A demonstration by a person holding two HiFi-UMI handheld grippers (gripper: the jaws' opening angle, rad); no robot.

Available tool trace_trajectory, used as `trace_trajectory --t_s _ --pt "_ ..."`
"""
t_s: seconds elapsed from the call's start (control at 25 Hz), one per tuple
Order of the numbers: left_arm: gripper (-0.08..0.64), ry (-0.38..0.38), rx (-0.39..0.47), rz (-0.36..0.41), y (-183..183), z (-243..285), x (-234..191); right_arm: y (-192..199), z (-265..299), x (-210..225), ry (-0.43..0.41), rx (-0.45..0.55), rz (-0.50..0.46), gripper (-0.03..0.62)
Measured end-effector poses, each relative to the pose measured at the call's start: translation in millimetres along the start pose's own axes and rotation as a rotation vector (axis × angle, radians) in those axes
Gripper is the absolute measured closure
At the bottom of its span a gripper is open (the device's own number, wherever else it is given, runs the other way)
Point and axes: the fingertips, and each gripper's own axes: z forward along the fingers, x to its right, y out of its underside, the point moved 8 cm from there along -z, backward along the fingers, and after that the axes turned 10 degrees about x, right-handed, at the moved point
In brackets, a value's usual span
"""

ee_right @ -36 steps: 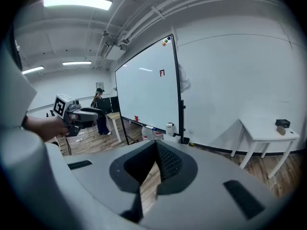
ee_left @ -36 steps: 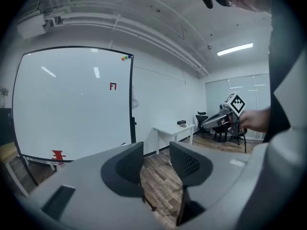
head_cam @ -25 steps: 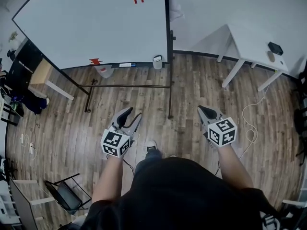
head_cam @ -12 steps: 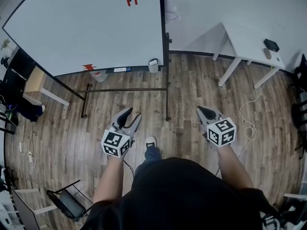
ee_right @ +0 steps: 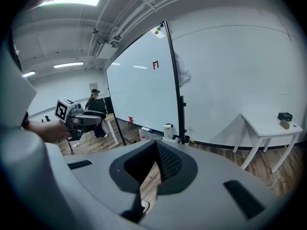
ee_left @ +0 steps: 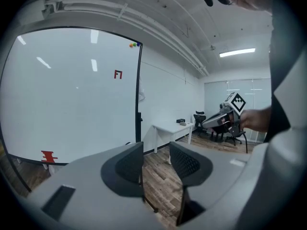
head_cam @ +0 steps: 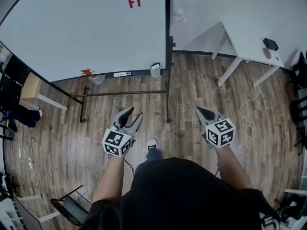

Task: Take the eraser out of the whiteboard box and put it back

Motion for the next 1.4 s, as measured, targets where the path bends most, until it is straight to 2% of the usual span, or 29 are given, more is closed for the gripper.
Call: trace_trajectory --t_s 0.72,1.4 --pt "0.380 0.067 -0.048 -0.022 15.8 45.0 -80.7 -2.5 77.1 6.6 0.043 -0.031 0.045 0.598" --pt "0.380 0.127 -0.054 -0.031 16.7 94.9 -164.2 -25.2 153.5 15.1 0.086 -0.058 0.049 0.598"
